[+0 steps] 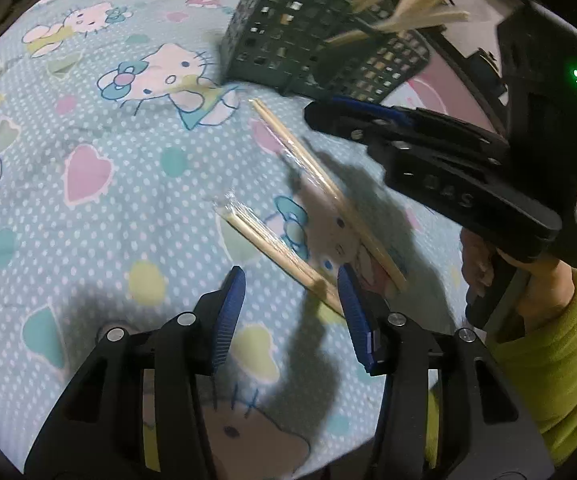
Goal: Organize utensils
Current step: 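Close the left tool on a wrapped chopstick pair while the right tool grips a chopstick, then pull the chopstick out with the right tool while the left tool holds the wrapper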
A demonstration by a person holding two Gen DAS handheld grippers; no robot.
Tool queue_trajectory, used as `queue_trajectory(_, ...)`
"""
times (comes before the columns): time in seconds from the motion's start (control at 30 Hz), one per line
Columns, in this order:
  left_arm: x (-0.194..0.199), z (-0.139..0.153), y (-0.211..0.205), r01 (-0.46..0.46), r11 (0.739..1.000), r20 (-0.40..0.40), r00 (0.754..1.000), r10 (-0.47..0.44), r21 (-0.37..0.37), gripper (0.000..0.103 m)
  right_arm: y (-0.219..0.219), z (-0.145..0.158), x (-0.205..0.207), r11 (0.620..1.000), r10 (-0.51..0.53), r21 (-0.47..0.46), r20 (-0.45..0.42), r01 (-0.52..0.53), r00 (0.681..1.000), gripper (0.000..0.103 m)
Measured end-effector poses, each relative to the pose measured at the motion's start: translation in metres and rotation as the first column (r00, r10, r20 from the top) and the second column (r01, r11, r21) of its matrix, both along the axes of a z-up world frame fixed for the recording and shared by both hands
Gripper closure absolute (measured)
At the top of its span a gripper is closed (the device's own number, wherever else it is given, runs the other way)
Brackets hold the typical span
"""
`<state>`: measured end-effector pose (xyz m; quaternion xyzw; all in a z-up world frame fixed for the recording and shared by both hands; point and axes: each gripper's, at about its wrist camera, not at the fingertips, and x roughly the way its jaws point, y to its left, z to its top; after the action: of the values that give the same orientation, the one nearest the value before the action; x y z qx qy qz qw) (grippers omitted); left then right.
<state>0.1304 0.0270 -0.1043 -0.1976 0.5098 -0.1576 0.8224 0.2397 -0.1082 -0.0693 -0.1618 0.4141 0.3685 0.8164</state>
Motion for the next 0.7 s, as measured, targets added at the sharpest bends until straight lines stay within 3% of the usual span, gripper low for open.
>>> queue_trajectory(0.27, 0.016, -0.002, -0.005, -0.01, 0.999, -0.016, 1.0, 0.01, 0.047, 0.063, 0.027, -0.028, 0.026, 0.999, -0.01, -0.053, -0.097, 0.005, 0.995, 0.079)
queue_trajectory(0.37, 0.024, -0.002, -0.008, -0.009, 0.999, -0.015, 1.0, 0.01, 0.046, 0.064, 0.027, -0.034, 0.027, 0.998, -0.02, -0.054, -0.105, 0.015, 0.994, 0.089)
queue_trajectory(0.5, 0.032, -0.004, -0.005, -0.025, 0.996, -0.015, 1.0, 0.027, 0.085, 0.083, 0.013, -0.028, 0.025, 0.999, -0.037, -0.022, -0.121, 0.034, 0.992, 0.092)
queue_trajectory(0.7, 0.046, -0.004, 0.001, -0.027, 0.996, -0.016, 0.999, 0.028, 0.084, 0.087, -0.024, -0.003, 0.013, 0.995, -0.081, 0.05, -0.089, 0.085, 0.993, 0.092)
